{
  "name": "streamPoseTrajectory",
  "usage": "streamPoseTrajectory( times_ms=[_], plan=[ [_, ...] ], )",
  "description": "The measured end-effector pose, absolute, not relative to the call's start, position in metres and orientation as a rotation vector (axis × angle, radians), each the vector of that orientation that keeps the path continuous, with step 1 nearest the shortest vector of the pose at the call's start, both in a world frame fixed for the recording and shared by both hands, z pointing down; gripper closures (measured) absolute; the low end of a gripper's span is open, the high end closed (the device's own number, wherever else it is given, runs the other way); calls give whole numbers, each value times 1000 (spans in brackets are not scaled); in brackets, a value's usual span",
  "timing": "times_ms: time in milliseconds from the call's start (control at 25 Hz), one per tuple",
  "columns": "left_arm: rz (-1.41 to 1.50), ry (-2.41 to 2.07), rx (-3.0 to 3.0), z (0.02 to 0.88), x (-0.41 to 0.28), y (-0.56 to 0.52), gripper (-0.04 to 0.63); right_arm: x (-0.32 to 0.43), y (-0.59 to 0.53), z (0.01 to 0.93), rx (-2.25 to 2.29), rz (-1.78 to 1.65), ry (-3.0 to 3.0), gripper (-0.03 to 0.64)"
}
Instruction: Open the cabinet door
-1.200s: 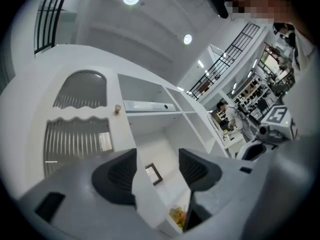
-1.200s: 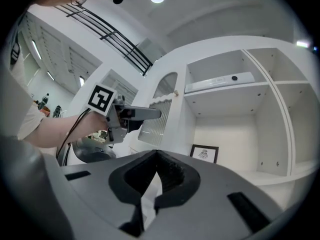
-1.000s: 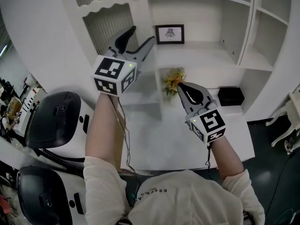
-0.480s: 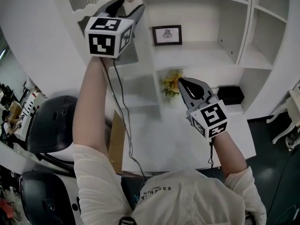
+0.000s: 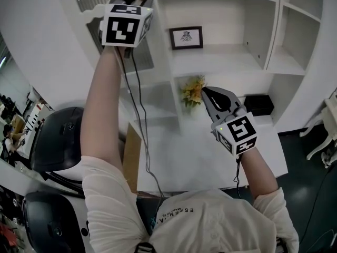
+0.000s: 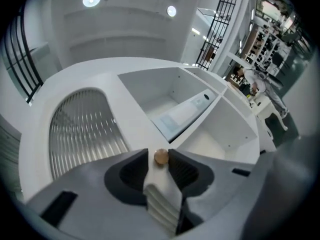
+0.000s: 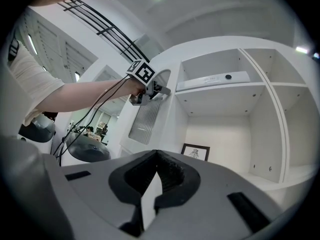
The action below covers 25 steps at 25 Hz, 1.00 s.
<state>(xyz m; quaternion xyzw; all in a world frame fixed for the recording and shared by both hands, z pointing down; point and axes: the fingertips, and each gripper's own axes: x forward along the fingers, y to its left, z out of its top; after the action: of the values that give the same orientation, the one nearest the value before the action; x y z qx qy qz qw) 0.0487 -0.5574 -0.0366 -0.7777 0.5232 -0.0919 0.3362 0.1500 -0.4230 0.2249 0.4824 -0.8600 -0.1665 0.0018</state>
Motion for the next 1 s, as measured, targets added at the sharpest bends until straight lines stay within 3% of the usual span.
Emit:
streamPoseTrajectory(
  times_ms=[360, 480, 1000],
  plan=[
    [-317, 1347, -1938, -36, 51, -559, 476, 153, -425, 230, 1525, -485, -2679, 603],
    [-341, 1309, -1916, -35, 54, -559, 507, 150, -424, 233, 1526, -466, -2676, 603],
    [-324, 1175, -2025, -34, 44, -513, 509, 128, -394, 243, 1595, -463, -2626, 603]
  ],
)
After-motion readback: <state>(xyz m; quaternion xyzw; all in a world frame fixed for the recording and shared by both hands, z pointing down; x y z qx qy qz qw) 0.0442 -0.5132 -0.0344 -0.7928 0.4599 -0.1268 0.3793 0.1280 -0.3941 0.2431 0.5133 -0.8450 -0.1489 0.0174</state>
